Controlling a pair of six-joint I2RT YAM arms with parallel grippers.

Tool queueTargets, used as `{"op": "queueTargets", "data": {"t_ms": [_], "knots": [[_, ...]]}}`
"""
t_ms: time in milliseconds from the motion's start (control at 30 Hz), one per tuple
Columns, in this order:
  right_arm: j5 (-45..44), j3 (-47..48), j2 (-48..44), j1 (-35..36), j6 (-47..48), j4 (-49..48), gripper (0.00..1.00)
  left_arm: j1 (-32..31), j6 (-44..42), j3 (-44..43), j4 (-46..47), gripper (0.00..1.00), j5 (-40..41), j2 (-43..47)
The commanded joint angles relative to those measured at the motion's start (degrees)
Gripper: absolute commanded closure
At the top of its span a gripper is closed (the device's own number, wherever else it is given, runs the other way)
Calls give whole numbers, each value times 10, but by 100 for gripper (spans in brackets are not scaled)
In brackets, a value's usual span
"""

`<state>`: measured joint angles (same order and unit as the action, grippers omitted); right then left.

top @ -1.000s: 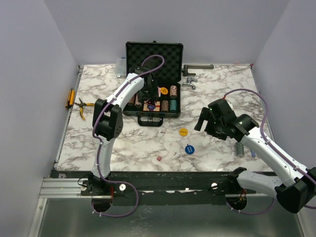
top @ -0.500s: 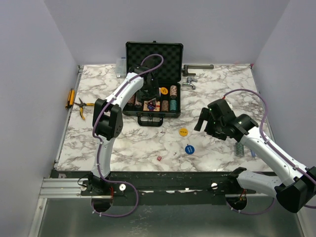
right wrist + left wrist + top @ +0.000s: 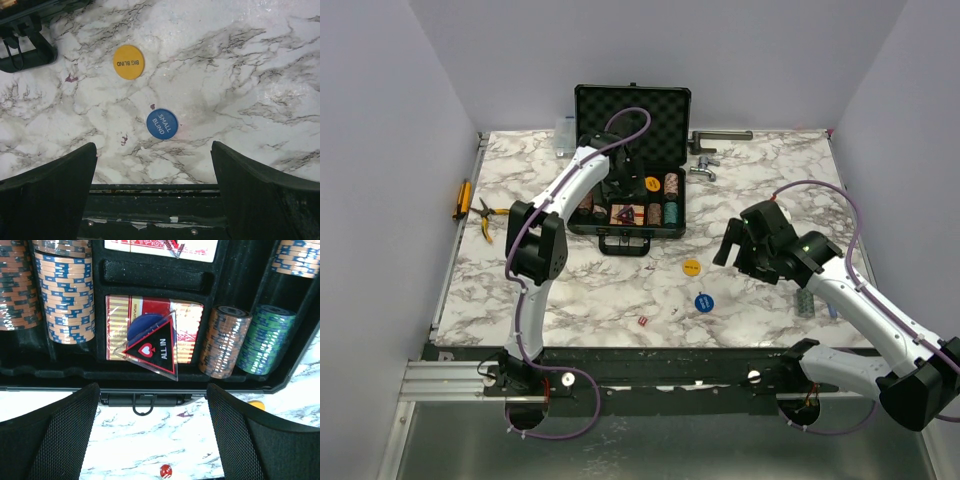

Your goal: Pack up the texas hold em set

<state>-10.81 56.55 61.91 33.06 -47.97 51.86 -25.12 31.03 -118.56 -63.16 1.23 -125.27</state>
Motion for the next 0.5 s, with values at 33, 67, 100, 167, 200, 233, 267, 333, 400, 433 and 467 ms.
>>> {"op": "queueTargets", "data": {"t_ms": [33,67,100,167,200,233,267,333,400,433,467], "knots": [[21,2,5,3,23,-22,1,3,-1,31,4,12,7,104],[30,5,11,3,35,-24,0,3,-2,48,9,12,11,125],[35,11,16,3,45,-25,0,3,-3,65,14,12,15,145],[32,19,34,3,54,-20,0,3,-7,114,28,11,20,198],[35,23,42,3,60,-18,0,3,-9,133,35,11,22,219],[40,27,52,3,70,-21,0,3,-11,156,41,10,26,245],[45,30,61,3,77,-21,0,3,-14,176,44,10,32,266],[60,39,82,3,91,-27,0,3,-19,223,54,9,42,314],[70,45,103,3,98,-32,0,3,-24,269,64,9,47,363],[74,49,112,3,101,-33,0,3,-24,294,68,8,48,391],[75,54,122,3,103,-36,0,3,-27,314,71,8,50,417]]}}
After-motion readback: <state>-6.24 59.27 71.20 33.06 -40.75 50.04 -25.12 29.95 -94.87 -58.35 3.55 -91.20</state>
